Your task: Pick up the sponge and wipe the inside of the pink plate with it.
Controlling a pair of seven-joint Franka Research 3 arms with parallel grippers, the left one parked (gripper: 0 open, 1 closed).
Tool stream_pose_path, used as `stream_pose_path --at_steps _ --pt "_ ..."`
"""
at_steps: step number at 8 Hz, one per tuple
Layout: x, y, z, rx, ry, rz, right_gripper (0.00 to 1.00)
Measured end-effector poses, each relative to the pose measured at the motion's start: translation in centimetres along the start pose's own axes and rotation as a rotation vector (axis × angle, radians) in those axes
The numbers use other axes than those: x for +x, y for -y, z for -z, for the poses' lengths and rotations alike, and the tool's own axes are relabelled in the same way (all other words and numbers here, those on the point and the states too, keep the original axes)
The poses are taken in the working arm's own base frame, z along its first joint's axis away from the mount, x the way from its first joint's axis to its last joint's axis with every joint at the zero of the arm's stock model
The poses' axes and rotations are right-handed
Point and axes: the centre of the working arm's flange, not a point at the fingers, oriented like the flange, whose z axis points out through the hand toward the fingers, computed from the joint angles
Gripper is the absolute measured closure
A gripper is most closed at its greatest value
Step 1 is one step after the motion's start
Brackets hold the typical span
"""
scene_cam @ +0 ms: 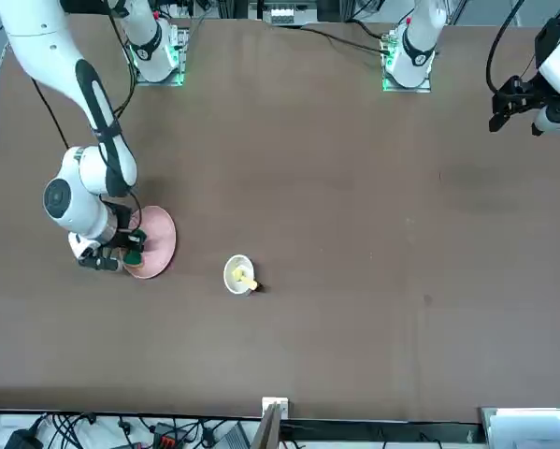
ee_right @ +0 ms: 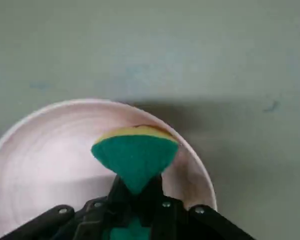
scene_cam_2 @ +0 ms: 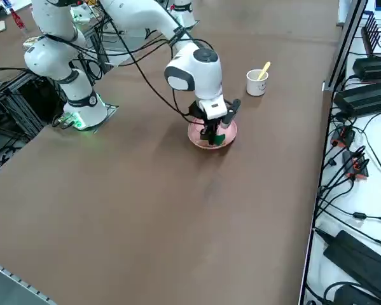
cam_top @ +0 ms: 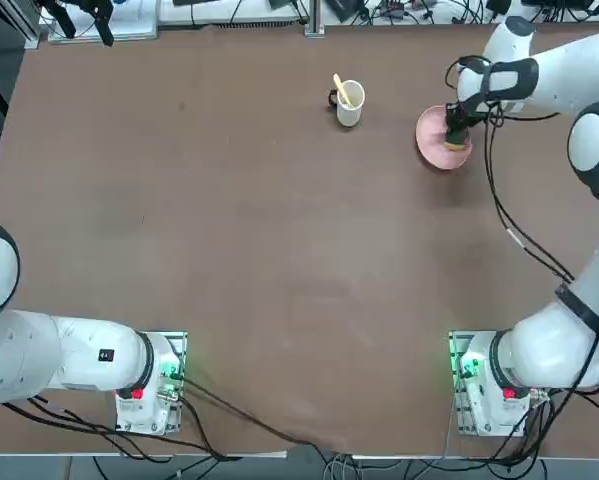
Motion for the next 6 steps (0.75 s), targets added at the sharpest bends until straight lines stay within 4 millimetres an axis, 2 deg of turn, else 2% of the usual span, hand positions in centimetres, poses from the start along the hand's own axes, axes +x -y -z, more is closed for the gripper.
stream_pose_path --at_steps 1,2,4,5,6 --pt "0.5 0.3 1.2 0.003 -0.013 0.003 0.91" --pt "1.0 0.2 3.7 0.004 -0.004 0.003 0.91" --pt "1.1 -1.6 11.3 0.001 0.067 0.005 0.91" --pt "0.3 -4.2 14.8 0.004 0.097 0.031 0.91" --pt "-0.7 -8.0 16.9 0.012 0.119 0.060 0.91"
